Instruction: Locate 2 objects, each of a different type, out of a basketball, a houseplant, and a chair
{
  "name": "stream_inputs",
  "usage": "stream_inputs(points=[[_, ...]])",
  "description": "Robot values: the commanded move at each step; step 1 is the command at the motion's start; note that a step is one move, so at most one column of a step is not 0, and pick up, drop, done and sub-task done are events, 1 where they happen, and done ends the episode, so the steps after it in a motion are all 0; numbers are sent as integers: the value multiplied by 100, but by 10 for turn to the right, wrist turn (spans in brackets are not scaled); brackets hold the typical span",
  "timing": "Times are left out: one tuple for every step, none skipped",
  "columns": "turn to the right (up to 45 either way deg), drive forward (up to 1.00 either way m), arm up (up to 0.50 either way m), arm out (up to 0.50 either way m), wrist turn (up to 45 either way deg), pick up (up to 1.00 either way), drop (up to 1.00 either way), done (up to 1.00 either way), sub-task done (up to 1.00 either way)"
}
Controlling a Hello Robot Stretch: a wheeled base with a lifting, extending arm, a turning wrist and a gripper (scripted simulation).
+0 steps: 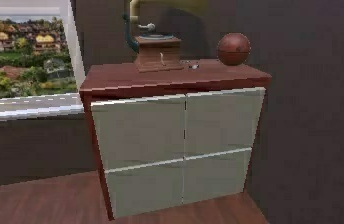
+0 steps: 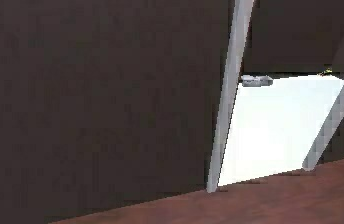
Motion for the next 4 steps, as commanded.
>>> stream_inputs(points=[[120,0,0,0,0,0,0,0,0],[0,65,0,0,0,0,0,0,0],[0,0,0,0,0,0,0,0,100],[450,0,0,0,0,0,0,0,0]])
